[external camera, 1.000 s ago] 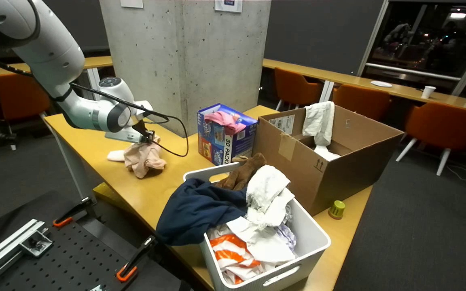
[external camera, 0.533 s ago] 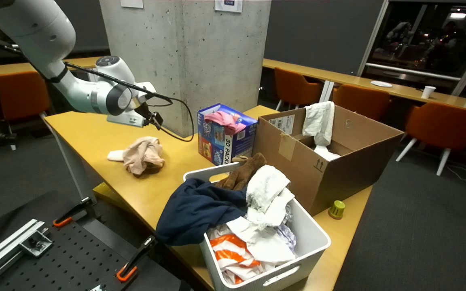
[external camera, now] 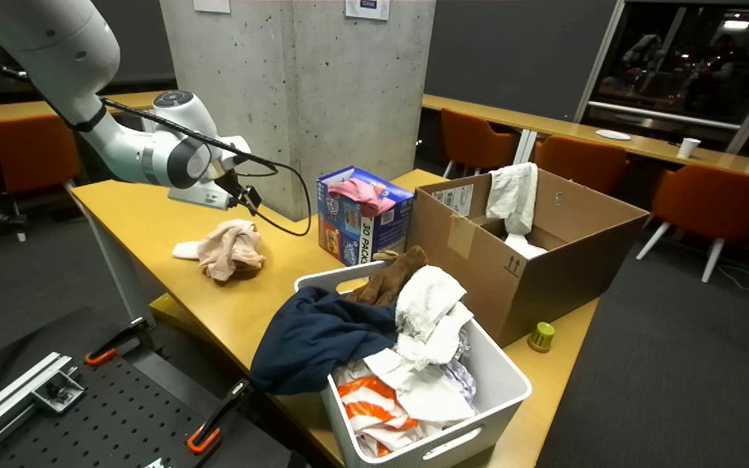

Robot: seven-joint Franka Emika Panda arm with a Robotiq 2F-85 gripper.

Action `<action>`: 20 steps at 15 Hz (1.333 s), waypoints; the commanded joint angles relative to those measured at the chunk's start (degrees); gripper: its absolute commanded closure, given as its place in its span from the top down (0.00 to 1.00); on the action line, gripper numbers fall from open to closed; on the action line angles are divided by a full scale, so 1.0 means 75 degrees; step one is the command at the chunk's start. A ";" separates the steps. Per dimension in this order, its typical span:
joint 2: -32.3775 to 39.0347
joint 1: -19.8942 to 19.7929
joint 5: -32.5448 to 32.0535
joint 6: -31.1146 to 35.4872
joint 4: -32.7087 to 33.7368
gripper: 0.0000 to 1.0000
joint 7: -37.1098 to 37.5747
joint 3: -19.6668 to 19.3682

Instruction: Wrap the reddish with the pink shirt and put them inside the white basket

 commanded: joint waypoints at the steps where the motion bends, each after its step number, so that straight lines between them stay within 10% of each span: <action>1: 0.0292 -0.0349 -0.0103 -0.0063 0.0070 1.00 -0.0017 0.0607; 18: 0.2664 0.0464 -0.0424 -0.1336 0.2208 1.00 0.0254 0.0138; 20: 0.2744 0.0454 -0.0445 -0.1456 0.2324 0.72 0.0235 0.0141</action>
